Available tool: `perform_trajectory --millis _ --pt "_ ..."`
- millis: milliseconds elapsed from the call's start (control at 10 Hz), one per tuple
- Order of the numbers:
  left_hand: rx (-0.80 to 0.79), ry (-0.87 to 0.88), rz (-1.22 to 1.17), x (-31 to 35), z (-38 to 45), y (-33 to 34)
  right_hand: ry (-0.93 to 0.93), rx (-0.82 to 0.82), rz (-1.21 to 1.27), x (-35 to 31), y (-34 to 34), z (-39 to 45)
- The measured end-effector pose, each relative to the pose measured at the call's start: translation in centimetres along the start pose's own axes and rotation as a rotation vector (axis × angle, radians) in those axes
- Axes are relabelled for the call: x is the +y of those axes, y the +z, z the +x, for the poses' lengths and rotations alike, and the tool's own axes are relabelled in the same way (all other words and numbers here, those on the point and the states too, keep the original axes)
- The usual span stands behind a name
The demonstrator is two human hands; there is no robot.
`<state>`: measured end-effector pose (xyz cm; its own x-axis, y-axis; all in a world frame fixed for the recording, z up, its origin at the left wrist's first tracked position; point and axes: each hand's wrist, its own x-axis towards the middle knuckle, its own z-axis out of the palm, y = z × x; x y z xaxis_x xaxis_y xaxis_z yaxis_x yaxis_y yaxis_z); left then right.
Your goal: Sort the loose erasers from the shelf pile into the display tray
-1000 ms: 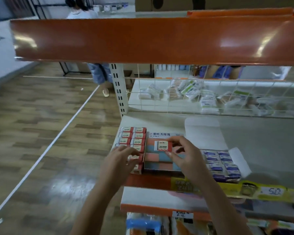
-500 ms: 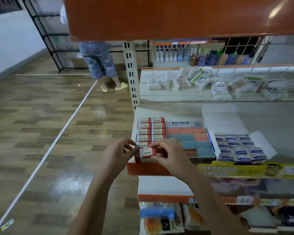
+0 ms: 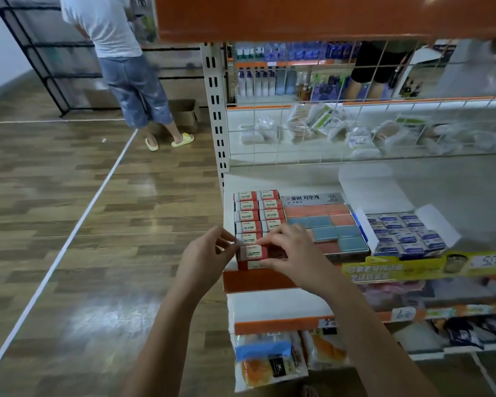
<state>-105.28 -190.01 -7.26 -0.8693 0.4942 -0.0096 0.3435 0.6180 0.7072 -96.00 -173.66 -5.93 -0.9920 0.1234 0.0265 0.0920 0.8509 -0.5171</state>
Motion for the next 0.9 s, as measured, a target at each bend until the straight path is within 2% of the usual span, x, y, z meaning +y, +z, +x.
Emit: perform_trajectory --millis 400,500,600,700,800,900 --pt "-0.090 0.091 0.170 0.6 0.4 -1.0 0.000 0.120 -0.024 -1.6 1.8 1.6" --pt "-0.030 0.117 0.311 1.4 0.5 -1.3 -0.019 0.136 -0.022 -1.8 1.8 1.4" --pt "0.038 0.166 0.414 3.3 1.0 -0.9 -0.033 0.170 -0.015 -1.1 0.4 0.6" --pt "0.030 0.248 0.431 6.0 1.7 0.6 0.000 0.256 -0.050 1.1 -2.4 -0.4" --pt "0.017 0.358 0.499 9.0 2.0 3.1 0.074 0.301 -0.158 4.1 -5.5 -1.5" --pt "-0.040 0.370 0.601 11.7 2.7 5.6 0.195 0.261 -0.282 7.2 -7.9 -2.3"
